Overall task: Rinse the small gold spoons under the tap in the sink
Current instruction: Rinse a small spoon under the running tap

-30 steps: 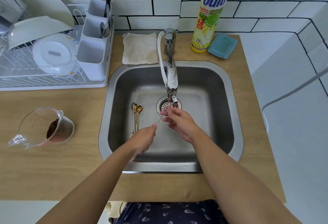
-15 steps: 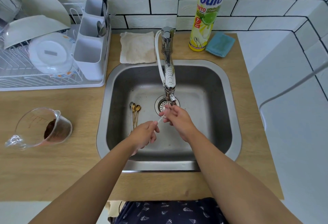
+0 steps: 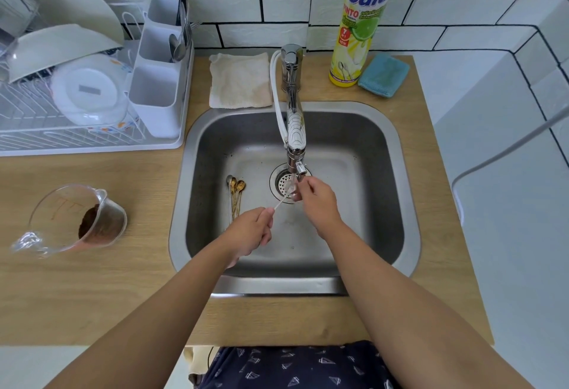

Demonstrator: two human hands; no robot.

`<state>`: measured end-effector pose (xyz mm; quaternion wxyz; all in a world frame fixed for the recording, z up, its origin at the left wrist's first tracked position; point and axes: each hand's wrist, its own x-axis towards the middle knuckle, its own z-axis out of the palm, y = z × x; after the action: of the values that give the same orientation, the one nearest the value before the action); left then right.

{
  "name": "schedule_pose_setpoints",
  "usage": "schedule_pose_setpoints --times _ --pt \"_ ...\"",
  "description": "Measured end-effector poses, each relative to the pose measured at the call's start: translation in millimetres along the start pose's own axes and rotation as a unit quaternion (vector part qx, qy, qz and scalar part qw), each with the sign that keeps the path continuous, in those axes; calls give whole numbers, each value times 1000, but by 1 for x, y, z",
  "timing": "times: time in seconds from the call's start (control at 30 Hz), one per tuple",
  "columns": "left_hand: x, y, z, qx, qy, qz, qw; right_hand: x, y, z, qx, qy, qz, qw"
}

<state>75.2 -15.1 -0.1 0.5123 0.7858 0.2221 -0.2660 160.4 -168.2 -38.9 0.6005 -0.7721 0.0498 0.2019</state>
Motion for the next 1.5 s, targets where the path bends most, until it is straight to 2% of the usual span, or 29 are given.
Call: schedule_pose_setpoints --times 0.13,0.27,0.4,0.57,0.67,0.77,0.93,1.03,1.13,1.23,1.37,1.4,1.5 --pt "1 9 -2 -8 -8 5 1000 -5 7 1 -43 -74 -5 996" --pt "4 13 -2 -9 -8 2 1000 -4 7 1 34 -45 8 998" --pt "4 7 -4 -48 -22 -29 998 -4 7 -1 12 -131 -20 991" --pt "2 -1 -5 -60 -32 -41 997 0 7 -2 -21 -111 -11 994" --pt "3 -5 -5 -61 -35 -46 997 3 6 -3 35 -134 17 990" --pt "2 -7 -5 -68 -38 -36 996 3 6 0 106 -125 65 984" --pt "-2 -5 -10 -124 -82 4 989 5 7 -8 232 -153 110 954" --pt "-3 -5 -10 -119 -95 15 988 4 7 -14 190 -169 73 964" --pt "-4 -7 -6 -110 -71 30 991 4 6 -11 111 -136 39 984" --pt "-1 -7 -1 -54 -32 33 998 3 5 -4 97 -97 28 990" --pt "3 -4 1 -53 -5 29 998 -3 8 3 2 -163 -3 987" --pt "4 -3 0 -55 -6 26 998 -3 8 3 -18 -151 -6 988" --pt "4 -4 -2 -42 -21 14 999 2 6 1 -10 -46 -13 999"
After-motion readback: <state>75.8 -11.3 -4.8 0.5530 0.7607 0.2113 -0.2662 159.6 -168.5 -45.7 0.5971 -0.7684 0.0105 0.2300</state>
